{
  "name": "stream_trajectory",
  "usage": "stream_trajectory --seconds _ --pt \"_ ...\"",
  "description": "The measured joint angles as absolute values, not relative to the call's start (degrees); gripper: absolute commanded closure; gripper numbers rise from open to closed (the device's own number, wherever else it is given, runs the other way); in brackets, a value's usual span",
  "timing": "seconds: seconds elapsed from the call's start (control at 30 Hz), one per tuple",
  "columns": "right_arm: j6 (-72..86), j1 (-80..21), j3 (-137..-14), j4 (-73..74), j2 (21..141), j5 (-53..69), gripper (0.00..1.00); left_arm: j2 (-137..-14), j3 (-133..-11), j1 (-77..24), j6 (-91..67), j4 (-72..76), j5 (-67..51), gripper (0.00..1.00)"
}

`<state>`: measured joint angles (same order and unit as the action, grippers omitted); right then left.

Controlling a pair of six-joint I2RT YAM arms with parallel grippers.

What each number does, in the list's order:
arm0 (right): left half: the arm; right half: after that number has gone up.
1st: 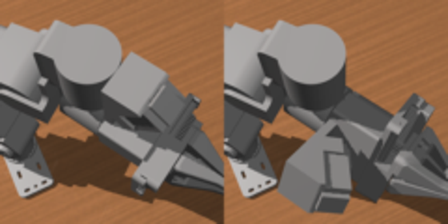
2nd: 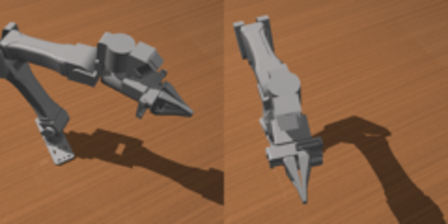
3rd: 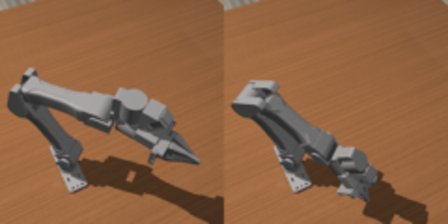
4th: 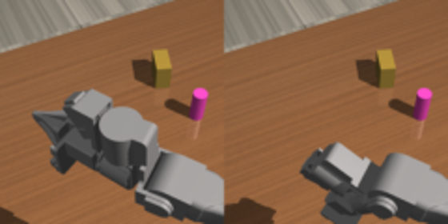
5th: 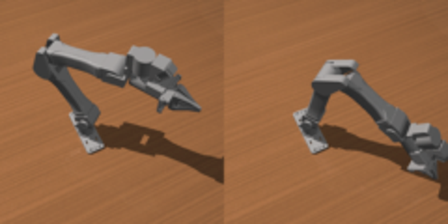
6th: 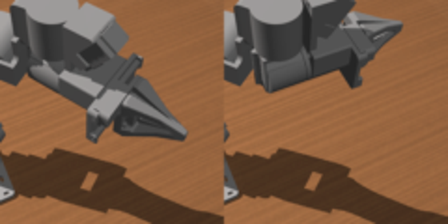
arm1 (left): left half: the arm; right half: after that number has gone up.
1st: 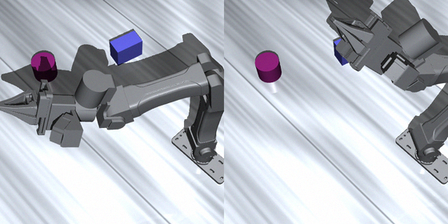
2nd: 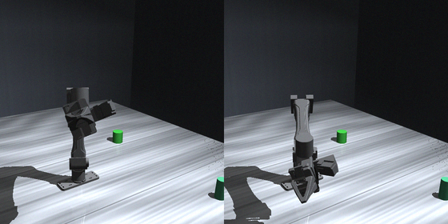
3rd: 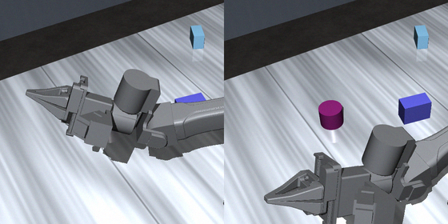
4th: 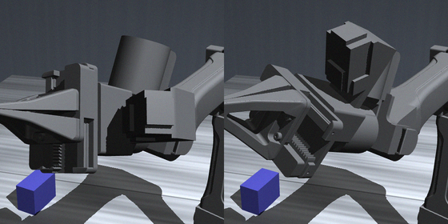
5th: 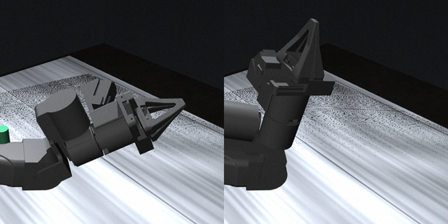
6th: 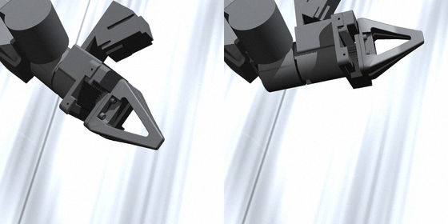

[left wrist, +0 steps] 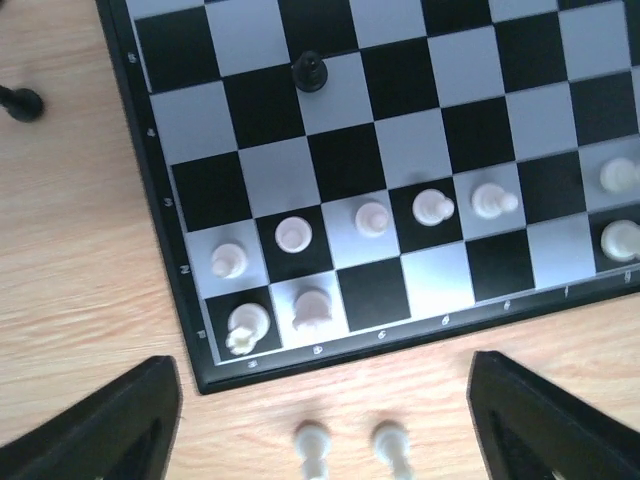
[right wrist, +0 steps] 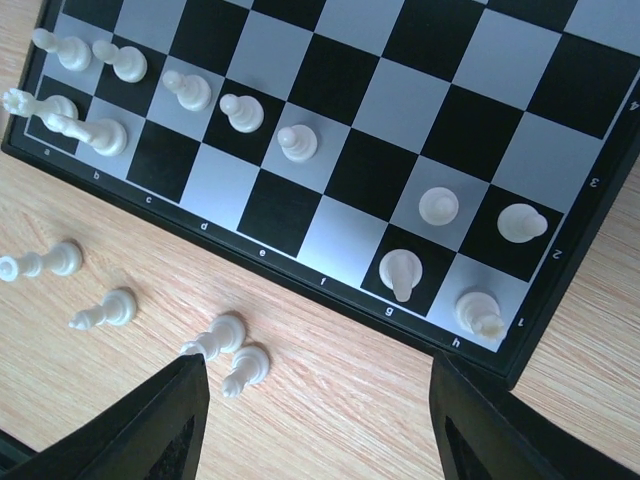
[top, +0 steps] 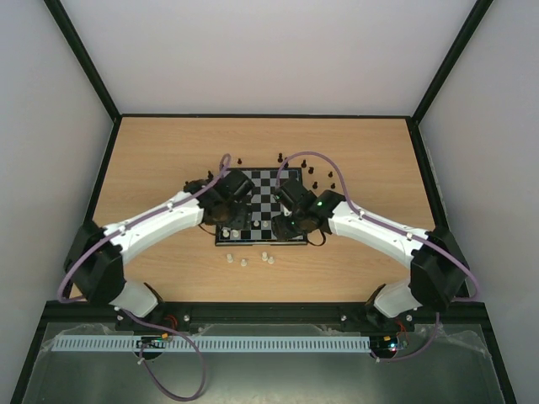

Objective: Set up the chess pieces on the board
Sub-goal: Pick up the chess piece at the center of the board.

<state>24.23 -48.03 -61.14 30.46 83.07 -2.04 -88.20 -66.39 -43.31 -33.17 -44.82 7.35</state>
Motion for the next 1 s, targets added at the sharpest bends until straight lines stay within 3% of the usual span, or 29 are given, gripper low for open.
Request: stream_trajectory --seconds 0.03,0.07,0.4,0.7,1.0 --pt "24.1 -48.1 -61.1 30.4 83.5 -1.9 0.37 -86.4 -65.6 -43.3 -33.5 -44.6 7.5 0.02" --pt "24.1 -48.4 -61.1 30.3 83.9 -1.9 0.37 -85.0 -64.9 -43.3 -33.1 -44.5 7.6 0.01" --pt "25.6 -55.9 -64.4 31.8 89.7 -4.8 0.36 -72.2 -54.4 -43.4 -34.5 -42.3 6.2 0.01" --pt "27.7 -58.6 -68.4 34.2 92.4 -7.0 0.49 -67.7 -51.4 -43.4 -35.7 -40.2 5.6 0.01" --pt "29.0 -60.4 -69.0 36.4 93.2 -7.3 0.52 -65.0 -48.4 -43.4 -38.1 -39.2 6.1 0.01"
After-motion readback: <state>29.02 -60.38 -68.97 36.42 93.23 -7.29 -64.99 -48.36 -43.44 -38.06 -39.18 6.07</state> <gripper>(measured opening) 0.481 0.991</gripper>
